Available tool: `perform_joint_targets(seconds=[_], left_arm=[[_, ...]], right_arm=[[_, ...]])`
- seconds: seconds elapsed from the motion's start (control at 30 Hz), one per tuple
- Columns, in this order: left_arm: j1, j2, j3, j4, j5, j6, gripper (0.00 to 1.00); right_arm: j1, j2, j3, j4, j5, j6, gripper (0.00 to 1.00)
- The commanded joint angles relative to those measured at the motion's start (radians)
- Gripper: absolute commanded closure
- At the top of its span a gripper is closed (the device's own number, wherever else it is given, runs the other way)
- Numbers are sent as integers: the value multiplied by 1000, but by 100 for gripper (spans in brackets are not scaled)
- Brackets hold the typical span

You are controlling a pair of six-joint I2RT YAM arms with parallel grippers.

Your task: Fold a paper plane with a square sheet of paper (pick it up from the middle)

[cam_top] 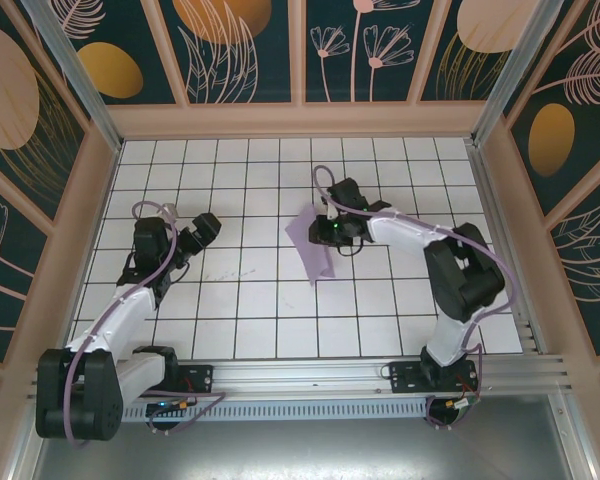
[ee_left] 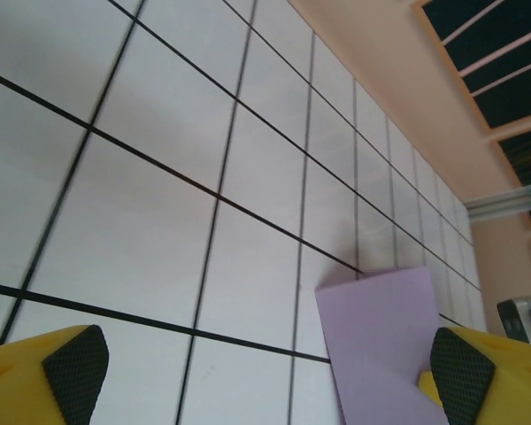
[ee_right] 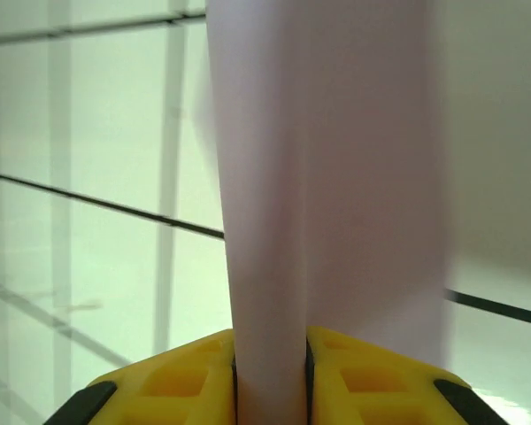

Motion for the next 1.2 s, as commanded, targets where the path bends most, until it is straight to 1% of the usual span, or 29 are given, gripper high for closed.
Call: perform_joint_targets(seconds=[0.0, 0.03, 0.1, 0.27, 0.37, 0.53, 0.67, 0.73, 0.8, 1.0, 1.17], left_arm=[[-21, 16, -17, 115, 104, -65, 6], [-33, 25, -18, 134, 116, -79, 7], [-64, 47, -18, 165, 134, -102, 8], [-152, 125, -20, 260, 155, -183, 10], [-187, 176, -39, 345, 166, -246, 14], [-269, 270, -20, 392, 159, -291, 19], [-332, 374, -11, 501, 168, -365, 26], [-368, 429, 6, 557, 168, -398, 31], [-395, 470, 25, 589, 160, -419, 37], [-426, 560, 55, 688, 166, -476, 42], [-446, 616, 80, 729, 181, -491, 46]], right_arm=[[-27, -58, -77, 274, -283, 133, 74], [-49, -56, -97, 323, -325, 165, 74], [-60, -47, -124, 379, -369, 210, 74], [-83, -2, -167, 409, -362, 259, 70], [-95, 31, -192, 428, -365, 286, 68], [-113, 46, -241, 533, -401, 374, 68], [-127, 55, -275, 620, -436, 460, 67], [-133, 57, -295, 669, -452, 501, 67], [-135, 59, -299, 676, -458, 512, 67], [-135, 60, -313, 702, -477, 536, 66], [-136, 58, -326, 734, -494, 561, 66]])
